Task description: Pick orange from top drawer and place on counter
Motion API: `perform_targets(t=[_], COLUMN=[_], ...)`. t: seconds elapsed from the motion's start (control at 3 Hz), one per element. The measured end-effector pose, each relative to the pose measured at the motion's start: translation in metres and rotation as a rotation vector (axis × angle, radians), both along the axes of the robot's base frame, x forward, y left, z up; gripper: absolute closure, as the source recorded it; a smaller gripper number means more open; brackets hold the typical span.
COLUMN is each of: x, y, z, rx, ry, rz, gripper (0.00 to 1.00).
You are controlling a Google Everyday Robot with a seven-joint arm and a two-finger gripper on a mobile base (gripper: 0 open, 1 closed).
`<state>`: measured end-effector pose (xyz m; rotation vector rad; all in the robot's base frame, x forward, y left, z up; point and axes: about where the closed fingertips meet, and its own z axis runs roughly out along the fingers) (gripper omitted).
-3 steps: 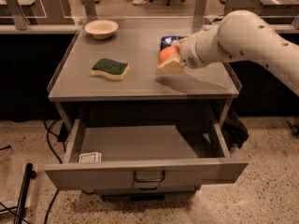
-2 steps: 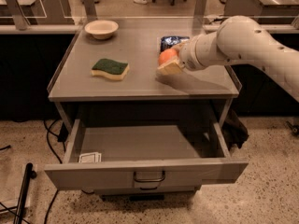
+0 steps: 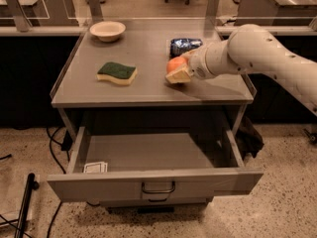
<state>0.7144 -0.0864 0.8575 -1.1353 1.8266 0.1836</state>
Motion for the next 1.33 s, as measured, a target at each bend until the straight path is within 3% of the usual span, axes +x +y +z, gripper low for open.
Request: perform_targets(t=[0.33, 0.67, 1.33], x=[-0.0003, -0.0003, -0.0003], y=[0.0004, 0.0004, 0.0005], z=[-0.0046, -0.0047, -0.0047], rx=[0.008, 0.008, 0.008], ry=[0.009, 0.009, 0.009], rz=[-0.002, -0.002, -0.002], gripper=[1.00, 0.82, 0.35])
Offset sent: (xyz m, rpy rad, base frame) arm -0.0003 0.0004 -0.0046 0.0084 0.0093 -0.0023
